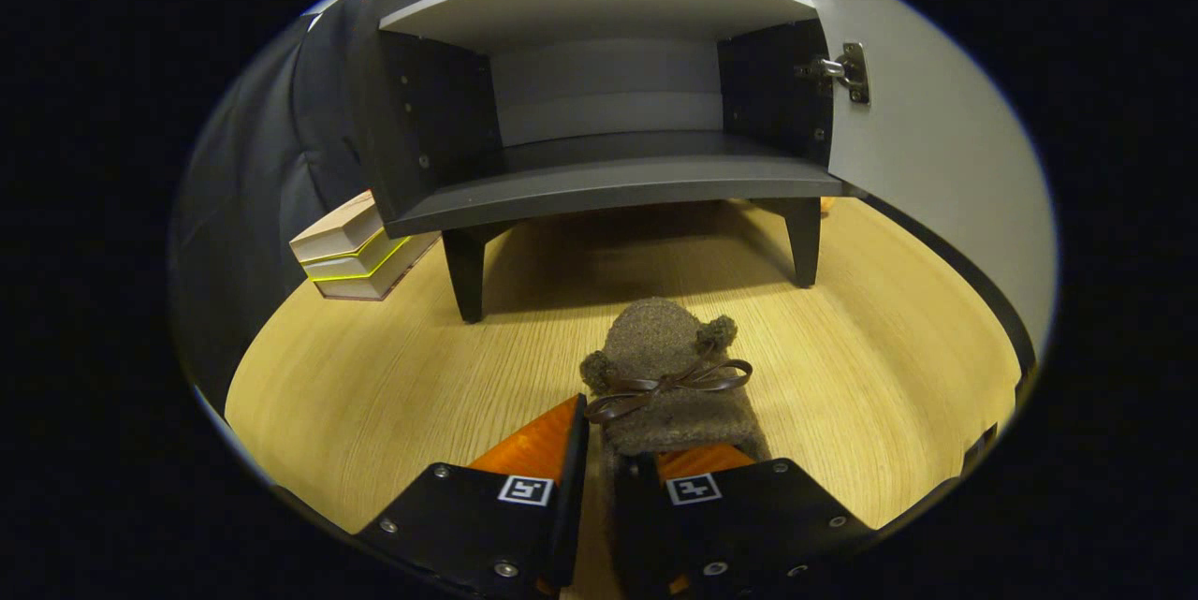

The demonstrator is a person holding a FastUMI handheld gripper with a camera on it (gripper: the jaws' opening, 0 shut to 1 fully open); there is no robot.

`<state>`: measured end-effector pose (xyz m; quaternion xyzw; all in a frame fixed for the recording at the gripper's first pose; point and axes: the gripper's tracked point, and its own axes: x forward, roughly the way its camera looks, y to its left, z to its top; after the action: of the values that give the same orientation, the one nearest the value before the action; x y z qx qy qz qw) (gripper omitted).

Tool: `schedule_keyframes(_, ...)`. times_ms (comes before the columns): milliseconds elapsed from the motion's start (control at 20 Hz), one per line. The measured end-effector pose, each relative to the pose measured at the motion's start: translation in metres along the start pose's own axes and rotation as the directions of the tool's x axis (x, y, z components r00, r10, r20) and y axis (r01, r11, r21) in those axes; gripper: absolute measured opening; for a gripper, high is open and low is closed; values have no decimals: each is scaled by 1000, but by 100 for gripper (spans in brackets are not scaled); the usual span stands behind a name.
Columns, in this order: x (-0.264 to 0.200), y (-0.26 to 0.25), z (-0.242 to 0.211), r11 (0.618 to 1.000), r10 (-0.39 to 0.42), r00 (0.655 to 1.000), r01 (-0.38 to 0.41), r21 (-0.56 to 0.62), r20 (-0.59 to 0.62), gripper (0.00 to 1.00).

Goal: Open the shoe cabinet door, grab the shoes and put them into the shoe cabinet, then close the shoe cabinet door.

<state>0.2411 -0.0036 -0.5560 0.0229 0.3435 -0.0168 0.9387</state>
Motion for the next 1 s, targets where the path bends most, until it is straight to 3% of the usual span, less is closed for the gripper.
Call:
schedule_keyframes(400, 9, 0, 0, 1000, -8, 1000, 8, 20, -8, 8)
schedule_keyframes(750, -29, 6, 32, 1000, -10, 999, 9, 17, 41, 7)
schedule_keyframes(1000, -83, 24, 89, 1000, -1, 995, 0, 12, 97, 7)
